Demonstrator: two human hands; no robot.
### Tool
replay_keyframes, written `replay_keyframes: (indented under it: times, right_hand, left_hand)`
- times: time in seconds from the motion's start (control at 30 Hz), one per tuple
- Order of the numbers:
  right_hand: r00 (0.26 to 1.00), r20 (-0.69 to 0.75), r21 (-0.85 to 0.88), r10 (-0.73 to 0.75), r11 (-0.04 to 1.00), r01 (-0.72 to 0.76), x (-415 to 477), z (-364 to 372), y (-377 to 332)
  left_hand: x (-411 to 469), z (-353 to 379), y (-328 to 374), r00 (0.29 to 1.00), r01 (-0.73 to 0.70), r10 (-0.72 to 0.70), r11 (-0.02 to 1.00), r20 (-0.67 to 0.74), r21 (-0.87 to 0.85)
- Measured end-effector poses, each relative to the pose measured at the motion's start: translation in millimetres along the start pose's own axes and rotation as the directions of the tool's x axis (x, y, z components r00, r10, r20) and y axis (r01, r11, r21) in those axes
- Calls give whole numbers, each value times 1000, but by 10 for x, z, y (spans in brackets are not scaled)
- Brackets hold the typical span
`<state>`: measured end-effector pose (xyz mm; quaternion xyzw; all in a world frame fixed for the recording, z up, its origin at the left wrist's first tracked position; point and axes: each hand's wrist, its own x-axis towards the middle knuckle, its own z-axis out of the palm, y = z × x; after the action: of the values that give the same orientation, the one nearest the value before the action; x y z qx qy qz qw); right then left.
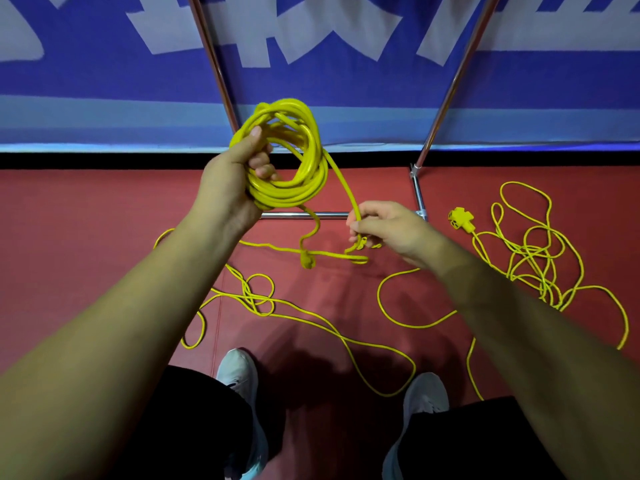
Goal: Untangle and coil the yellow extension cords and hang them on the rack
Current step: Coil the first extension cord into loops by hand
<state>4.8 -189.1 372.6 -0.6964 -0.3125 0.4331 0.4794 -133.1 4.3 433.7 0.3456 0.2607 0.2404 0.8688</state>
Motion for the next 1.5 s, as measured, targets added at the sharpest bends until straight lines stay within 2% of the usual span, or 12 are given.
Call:
replay_keyframes:
  times: [0.13, 0.23, 0.37, 0.5, 0.6, 0.77, 0.87, 1.07, 1.23, 1.33, 1.4, 1.5]
  right_hand:
    - [999, -35, -67, -22, 998, 20, 17, -31, 31]
    - [1000, -10, -2, -15, 1000, 15, -10, -2, 70]
    - [999, 7, -50, 46, 998, -45, -14, 3, 128]
    - [997, 8, 70, 74, 995, -74, -29, -65, 120]
    - [994, 94, 131, 54, 989, -66, -26, -137, 146]
    - [985, 161, 33, 61, 997, -67, -36, -195, 230]
    - [986, 112, -31, 120, 993, -117, -34, -196, 273]
    - [945, -72, 385, 318, 883, -268, 44, -38, 456]
    - [856, -179, 494, 486, 796, -348, 127, 177, 515]
    - [875, -186, 382, 446, 854, -354, 109, 240, 520]
    - [896, -193, 159, 401, 914, -374, 72, 261, 507]
    - [900, -159, -156, 406, 890, -429, 14, 243, 546]
  left_hand:
    - [29, -45, 60, 1000, 13, -14, 988, -5, -153]
    - [40, -37, 43, 999, 27, -22, 986, 32, -162]
    - [39, -41, 56, 999, 34, -27, 984, 40, -176]
    - [37, -84, 113, 998, 62, -53, 962, 42, -266]
    - [9, -78, 137, 998, 62, -58, 957, 20, -282]
    - [28, -44, 114, 999, 18, -30, 958, -39, -287]
    - [80, -114, 110, 997, -19, -13, 927, -82, -375]
    - [106, -153, 160, 991, -114, 80, 926, -109, -359]
    - [129, -157, 119, 995, -100, 95, 941, -31, -324]
    - [140, -161, 140, 993, -119, 108, 948, -54, -294]
    - [148, -181, 152, 989, -139, 118, 948, -88, -286]
    - [148, -209, 192, 982, -177, 149, 942, -117, -285]
